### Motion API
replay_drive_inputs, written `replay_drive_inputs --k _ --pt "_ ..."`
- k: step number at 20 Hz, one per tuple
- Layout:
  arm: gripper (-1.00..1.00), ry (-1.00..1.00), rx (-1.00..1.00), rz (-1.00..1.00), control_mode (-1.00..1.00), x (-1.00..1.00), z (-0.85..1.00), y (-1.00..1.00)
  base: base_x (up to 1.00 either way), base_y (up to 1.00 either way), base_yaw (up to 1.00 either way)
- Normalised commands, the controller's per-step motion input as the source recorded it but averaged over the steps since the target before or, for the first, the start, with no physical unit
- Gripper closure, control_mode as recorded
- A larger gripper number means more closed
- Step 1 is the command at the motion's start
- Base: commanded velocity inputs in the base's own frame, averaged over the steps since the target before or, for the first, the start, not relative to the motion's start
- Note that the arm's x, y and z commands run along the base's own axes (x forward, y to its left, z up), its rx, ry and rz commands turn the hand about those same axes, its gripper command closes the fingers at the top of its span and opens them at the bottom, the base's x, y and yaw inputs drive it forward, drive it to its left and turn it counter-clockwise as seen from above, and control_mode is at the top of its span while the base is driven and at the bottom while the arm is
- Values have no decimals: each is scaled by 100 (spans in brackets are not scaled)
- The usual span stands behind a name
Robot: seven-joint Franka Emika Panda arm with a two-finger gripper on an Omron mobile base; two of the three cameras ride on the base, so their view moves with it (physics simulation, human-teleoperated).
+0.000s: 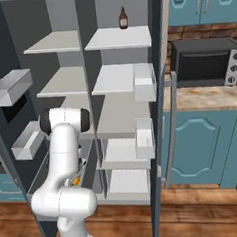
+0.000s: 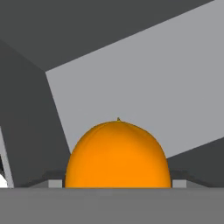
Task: Take the garlic and orange from the fridge shelf and place them in the freezer drawer to begin freezing them.
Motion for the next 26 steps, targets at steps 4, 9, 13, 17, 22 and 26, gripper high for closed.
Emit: replay_drive_inputs --k 4,9,13,17,22,26 --pt "100 7 -5 0 -100 12 -48 28 0 0 0" --pt "100 8 -6 0 -100 7 -47 29 0 0 0" --pt "100 2 -6 0 -100 -29 -51 20 0 0 0" --pt "100 0 0 0 -100 -27 -11 1 0 0 0" --pt "100 4 0 0 -100 0 2 17 0 0 0" --pt "100 7 0 0 -100 0 0 39 0 0 0"
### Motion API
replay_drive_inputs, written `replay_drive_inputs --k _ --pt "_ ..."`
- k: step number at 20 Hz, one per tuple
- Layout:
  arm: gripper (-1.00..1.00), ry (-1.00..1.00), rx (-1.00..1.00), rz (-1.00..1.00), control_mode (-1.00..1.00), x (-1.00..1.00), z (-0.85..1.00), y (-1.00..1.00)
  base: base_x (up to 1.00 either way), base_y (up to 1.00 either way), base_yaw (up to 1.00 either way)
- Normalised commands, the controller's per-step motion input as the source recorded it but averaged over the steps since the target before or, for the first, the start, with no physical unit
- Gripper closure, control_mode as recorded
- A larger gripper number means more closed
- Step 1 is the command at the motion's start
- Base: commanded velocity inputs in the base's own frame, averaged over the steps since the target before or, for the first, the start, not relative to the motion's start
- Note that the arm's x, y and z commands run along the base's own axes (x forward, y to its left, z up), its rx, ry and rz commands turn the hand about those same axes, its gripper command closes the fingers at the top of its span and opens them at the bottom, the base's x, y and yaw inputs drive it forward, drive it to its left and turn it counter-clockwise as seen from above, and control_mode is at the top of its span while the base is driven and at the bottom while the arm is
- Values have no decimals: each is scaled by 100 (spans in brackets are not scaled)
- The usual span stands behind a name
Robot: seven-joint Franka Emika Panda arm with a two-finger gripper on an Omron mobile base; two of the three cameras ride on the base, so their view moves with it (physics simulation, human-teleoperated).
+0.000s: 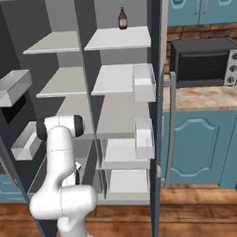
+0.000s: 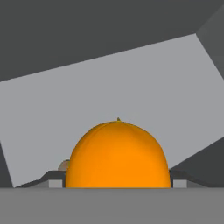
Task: Take the garlic and orange from the fridge shelf and place them in the freezer drawer to begin freezing them.
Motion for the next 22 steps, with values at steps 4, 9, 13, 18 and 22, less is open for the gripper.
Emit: replay_drive_inputs --k 4,9,13,18,22 --pt "100 12 0 0 -100 7 0 41 0 0 0" --pt "100 12 -3 0 -100 7 -16 35 0 0 0" --pt "100 7 -6 0 -100 0 -41 14 0 0 0" --pt "100 4 -2 0 -100 0 -46 0 0 0 0" --pt "100 0 0 1 -100 0 -44 0 0 0 0"
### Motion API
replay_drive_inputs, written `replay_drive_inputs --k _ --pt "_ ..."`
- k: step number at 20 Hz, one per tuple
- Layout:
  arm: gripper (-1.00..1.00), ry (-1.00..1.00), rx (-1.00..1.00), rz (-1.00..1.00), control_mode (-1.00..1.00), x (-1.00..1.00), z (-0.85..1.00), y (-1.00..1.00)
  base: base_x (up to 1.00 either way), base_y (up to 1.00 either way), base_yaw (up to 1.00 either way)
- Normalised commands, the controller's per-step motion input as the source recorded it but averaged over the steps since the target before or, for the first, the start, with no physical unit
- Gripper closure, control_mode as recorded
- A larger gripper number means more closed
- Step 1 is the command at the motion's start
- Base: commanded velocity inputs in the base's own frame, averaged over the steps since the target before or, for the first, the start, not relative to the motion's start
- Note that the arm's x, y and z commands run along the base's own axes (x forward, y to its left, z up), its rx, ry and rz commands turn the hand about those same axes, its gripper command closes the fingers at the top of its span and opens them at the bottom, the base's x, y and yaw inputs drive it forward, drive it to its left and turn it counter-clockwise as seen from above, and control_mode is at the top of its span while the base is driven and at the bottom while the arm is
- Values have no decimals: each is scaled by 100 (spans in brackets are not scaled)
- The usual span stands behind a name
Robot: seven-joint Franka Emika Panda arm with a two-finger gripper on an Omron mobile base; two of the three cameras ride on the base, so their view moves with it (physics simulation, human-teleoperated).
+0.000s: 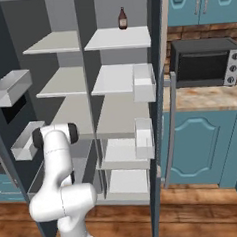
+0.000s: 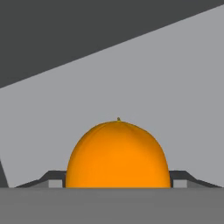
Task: Take the garlic and orange from the fridge shelf and place them in the freezer drawer to begin freezing them.
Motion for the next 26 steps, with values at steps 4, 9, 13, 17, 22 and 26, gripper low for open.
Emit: replay_drive_inputs --k 4,9,13,17,22,26 --pt "-100 0 0 2 -100 -11 -41 0 0 0 0" --pt "-100 0 0 1 -100 -15 -22 0 0 0 0" --pt "-100 -1 0 0 -100 -12 0 0 0 0 0" --pt "-100 -7 0 0 -100 -23 3 0 0 0 0" --pt "-100 -12 0 0 -100 -13 26 -3 0 0 0" --pt "-100 -17 0 0 -100 -2 65 -9 0 0 0"
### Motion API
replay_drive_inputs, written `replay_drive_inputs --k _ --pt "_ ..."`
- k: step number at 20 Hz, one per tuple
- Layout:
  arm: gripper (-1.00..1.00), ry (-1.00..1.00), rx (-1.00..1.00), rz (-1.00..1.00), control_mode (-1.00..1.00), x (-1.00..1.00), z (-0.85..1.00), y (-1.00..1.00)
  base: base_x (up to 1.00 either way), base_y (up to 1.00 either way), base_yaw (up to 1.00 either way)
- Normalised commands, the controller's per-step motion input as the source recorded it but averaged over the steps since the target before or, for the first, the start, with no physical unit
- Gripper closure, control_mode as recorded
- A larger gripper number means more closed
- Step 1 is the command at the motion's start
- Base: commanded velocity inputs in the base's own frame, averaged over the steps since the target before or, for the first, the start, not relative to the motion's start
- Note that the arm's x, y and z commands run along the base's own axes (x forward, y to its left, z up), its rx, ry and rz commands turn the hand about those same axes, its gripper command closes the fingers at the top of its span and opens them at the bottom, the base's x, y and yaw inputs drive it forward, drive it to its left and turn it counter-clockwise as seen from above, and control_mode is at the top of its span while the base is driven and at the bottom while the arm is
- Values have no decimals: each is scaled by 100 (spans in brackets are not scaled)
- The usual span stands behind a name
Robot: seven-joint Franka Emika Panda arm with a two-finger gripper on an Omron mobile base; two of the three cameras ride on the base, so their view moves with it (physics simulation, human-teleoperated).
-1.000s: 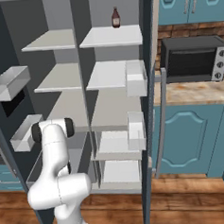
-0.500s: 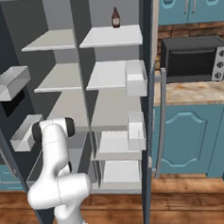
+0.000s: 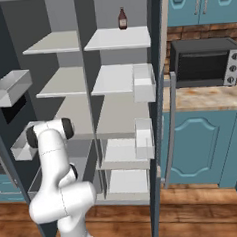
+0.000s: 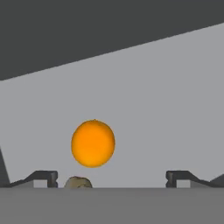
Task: Take the garlic and orange from the fridge shelf and place them in the freezer drawer to begin freezing them.
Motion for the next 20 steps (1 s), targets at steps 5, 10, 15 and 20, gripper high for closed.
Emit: replay_drive_inputs --k 5,10,15,20 --pt "-100 -7 0 0 -100 -2 84 -5 0 0 0" --pt "-100 0 0 0 -100 0 67 0 0 0 0" --pt "-100 0 0 0 -100 0 41 -15 0 0 0" --pt "-100 0 0 0 -100 0 0 -27 0 0 0"
